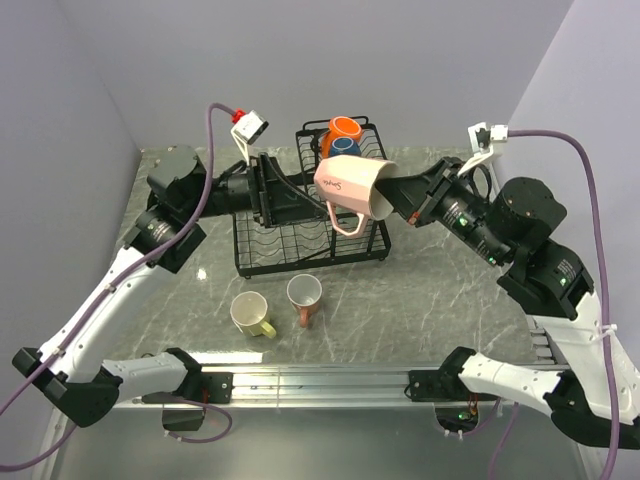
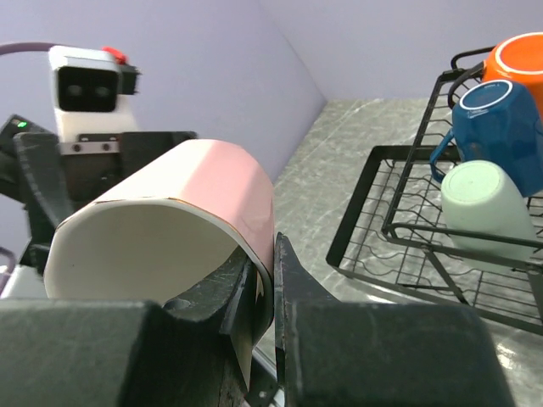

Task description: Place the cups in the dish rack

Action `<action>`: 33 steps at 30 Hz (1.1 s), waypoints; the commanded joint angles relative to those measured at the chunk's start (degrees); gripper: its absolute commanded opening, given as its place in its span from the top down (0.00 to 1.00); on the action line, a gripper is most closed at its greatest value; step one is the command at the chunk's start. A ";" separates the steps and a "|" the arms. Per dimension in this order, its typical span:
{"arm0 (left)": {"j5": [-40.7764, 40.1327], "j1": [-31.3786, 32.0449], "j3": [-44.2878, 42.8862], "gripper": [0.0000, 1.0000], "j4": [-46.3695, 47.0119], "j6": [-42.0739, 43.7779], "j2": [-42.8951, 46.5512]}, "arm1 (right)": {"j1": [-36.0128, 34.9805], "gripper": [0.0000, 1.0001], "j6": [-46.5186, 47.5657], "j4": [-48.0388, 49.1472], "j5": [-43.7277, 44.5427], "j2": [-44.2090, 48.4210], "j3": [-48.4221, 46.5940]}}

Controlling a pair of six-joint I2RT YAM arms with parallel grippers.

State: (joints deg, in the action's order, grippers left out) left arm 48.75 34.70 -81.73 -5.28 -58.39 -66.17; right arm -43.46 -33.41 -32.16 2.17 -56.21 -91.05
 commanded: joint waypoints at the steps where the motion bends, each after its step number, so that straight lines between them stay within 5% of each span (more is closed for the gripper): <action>1: 0.03 0.11 0.78 0.19 3.95 -1.55 0.25 | 0.13 1.00 -2.89 13.00 0.02 3.64 1.22; 7: -1.03 1.77 7.02 0.25 22.20 -12.78 -0.53 | 0.13 1.00 -3.59 16.25 -0.86 4.52 4.99; 15: -3.49 8.45 6.05 0.35 29.25 -15.34 -4.93 | -0.22 1.00 -5.26 22.93 -3.67 4.26 13.08; 18: -4.01 9.16 6.59 0.49 31.64 -17.11 -5.02 | -0.74 1.00 -4.83 23.81 -3.67 4.26 15.18; 24: -5.86 9.51 7.82 0.76 30.43 -16.06 -2.92 | -1.62 1.00 -4.82 22.68 -4.10 4.88 19.23; 26: -7.00 9.51 7.38 0.99 28.06 -13.60 -2.30 | -2.24 1.00 -4.91 21.80 -5.07 5.05 20.46; 31: -12.44 8.99 3.43 1.00 11.15 -2.74 -0.36 | -3.12 1.00 -5.97 19.43 -4.02 7.95 24.86; 33: -17.18 8.11 0.72 1.00 5.48 1.33 0.51 | -3.12 0.75 -5.01 15.84 -2.88 8.04 23.99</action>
State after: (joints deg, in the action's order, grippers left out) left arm 41.89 43.35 -74.76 4.60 -72.51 -67.66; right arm -44.77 -35.73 -8.62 1.10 -47.51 -67.46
